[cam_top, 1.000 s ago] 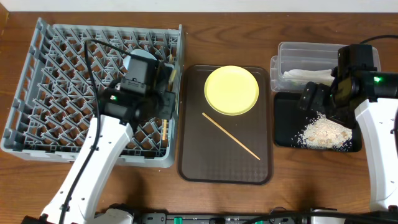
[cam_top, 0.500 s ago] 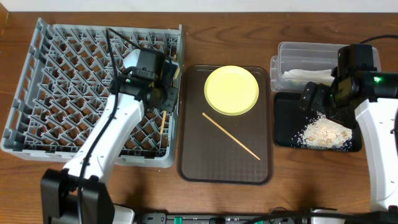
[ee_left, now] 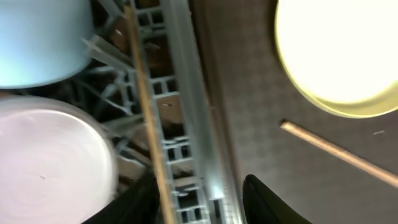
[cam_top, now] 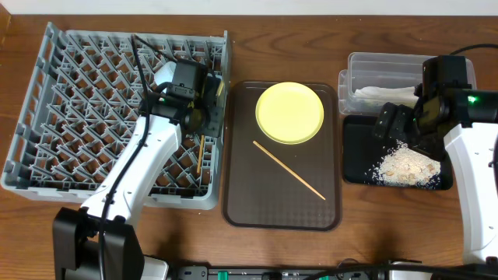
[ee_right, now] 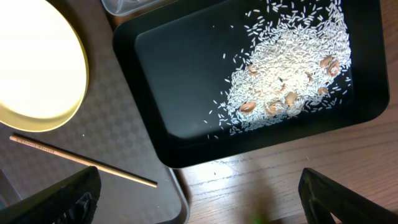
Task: Sort waste into correct bins and load items into the dishwasher
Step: 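Carry the chopstick to the rack and drop it in, then move the left gripper back to the remaining chopstick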
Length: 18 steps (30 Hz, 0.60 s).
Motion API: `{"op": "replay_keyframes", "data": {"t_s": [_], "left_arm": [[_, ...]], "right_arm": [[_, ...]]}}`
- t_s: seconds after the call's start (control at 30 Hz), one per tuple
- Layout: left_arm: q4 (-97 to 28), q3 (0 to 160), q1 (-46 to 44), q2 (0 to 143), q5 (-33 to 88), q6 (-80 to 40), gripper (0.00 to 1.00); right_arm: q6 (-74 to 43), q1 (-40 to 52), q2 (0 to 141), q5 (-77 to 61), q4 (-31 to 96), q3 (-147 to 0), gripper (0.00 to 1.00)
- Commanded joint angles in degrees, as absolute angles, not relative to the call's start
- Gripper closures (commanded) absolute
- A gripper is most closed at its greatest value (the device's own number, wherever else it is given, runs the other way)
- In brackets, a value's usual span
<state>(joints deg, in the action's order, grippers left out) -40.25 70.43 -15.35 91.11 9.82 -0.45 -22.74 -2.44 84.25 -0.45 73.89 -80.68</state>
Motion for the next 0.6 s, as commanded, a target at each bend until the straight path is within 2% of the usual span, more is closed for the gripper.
{"op": "replay_keyframes", "data": {"t_s": [0.0,0.17,0.27,0.57], "left_arm": [[-40.34,71.77,-17.10,89.12,17.54,-13.17,0.53],[-40.03,71.48,-23.14,89.69,18.79,-32.56,0.53],[-38.61,71.48,-27.97,90.43,17.98,-39.62,0.49],[-36.29,71.48,-39.46,94.78,4.78,-60.77,0.50]], "right_arm": [[-22.02,-3.03,83.20,-0.47,73.95,-80.88,0.01],[-22.02,-3.03,83.20,-0.47,73.76,-80.88,0.01],[-22.02,-3.03,83.20,-0.47,73.73,-80.88,0.01],[-22.02,-3.03,83.20,-0.49,73.97,-80.88,0.01]]}}
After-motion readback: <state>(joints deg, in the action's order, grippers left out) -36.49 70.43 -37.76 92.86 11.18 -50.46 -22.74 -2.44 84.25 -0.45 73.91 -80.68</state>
